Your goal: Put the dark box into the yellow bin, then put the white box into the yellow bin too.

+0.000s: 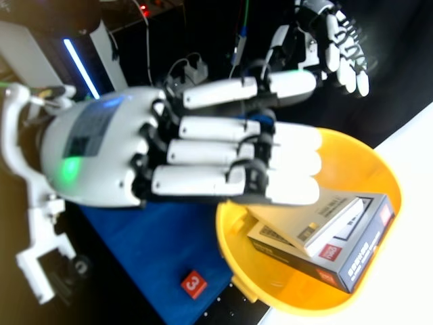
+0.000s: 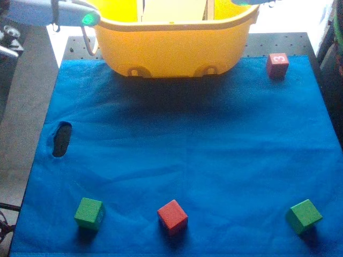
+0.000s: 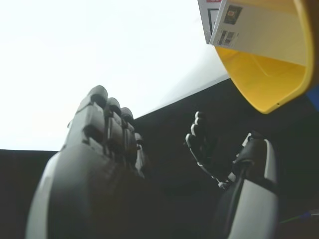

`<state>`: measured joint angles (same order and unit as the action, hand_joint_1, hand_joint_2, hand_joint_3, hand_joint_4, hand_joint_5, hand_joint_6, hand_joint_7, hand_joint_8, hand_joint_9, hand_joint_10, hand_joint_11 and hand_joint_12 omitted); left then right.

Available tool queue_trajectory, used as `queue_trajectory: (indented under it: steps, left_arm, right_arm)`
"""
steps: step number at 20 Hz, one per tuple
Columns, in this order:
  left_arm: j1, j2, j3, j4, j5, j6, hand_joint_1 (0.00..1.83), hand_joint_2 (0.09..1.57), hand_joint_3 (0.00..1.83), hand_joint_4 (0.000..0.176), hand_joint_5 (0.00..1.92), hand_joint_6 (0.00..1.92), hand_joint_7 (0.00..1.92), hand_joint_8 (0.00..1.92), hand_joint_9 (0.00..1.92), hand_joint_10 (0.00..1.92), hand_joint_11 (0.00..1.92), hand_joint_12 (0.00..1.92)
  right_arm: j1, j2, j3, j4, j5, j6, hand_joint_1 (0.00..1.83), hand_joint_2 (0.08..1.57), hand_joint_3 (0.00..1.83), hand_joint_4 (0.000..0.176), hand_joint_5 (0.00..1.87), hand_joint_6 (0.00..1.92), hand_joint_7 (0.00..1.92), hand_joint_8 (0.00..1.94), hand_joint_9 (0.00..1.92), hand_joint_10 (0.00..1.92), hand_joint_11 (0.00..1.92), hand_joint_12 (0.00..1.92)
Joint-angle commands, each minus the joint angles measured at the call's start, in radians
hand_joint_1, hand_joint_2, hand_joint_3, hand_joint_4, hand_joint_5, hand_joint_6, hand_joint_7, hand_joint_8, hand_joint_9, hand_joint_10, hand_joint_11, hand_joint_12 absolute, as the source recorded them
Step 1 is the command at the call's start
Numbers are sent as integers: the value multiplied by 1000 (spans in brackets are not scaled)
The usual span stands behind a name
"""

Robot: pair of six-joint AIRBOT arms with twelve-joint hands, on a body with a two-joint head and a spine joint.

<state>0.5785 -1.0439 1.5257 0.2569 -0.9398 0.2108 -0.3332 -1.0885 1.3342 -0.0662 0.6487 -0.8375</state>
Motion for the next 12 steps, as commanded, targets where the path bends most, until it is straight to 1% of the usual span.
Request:
queue_trajectory:
  steps: [1,4,5,6,7,8,9,10,11,12]
  left_arm:
    - [-3,11,4,-68,-111,-4,1099,833,0,75,374,7,438,10,431,0,253,36]
    - [32,26,0,-112,-144,-4,1088,838,1,74,346,0,393,1,376,0,219,21]
    - [38,30,-3,-119,-149,-1,1044,861,9,76,320,0,364,0,322,0,221,22]
    - [47,39,-11,-126,-153,9,1049,864,9,73,309,0,347,0,313,0,214,19]
    - [49,42,-15,-129,-153,14,1049,864,9,73,309,0,347,0,313,0,214,19]
    - [56,47,-20,-136,-158,20,1036,855,4,73,303,0,351,3,308,0,199,12]
    - [58,47,-22,-141,-160,22,1037,861,6,71,291,0,346,1,308,0,195,10]
    - [59,47,-22,-147,-163,24,1022,856,3,86,297,3,301,0,283,0,175,2]
    - [59,47,-22,-152,-166,27,1026,853,1,77,283,0,274,0,264,0,160,0]
    - [59,47,-22,-153,-168,27,1008,847,0,71,278,0,263,0,255,0,167,5]
  right_arm:
    - [19,12,2,23,119,0,974,752,1,176,0,0,149,0,119,0,41,126]
    - [19,48,-18,19,120,0,930,764,2,176,0,0,134,1,98,4,53,117]
    - [19,67,-27,19,120,0,912,771,4,176,0,0,83,0,48,0,7,93]
    - [19,89,-39,19,120,0,886,771,4,176,0,0,83,2,57,5,35,104]
    - [19,94,-44,19,120,-2,886,771,4,176,0,0,83,2,57,5,35,104]
    - [19,107,-57,19,120,-17,880,744,0,176,0,0,123,3,115,8,96,119]
    - [19,113,-63,19,120,-23,896,729,0,176,0,0,139,6,136,11,109,120]
    - [19,120,-71,19,120,-25,917,725,0,176,0,0,167,1,167,4,134,97]
    - [19,125,-76,19,120,-30,910,718,0,163,0,0,172,1,174,3,146,94]
    - [19,126,-80,19,120,-34,910,712,0,159,0,0,162,0,163,0,150,92]
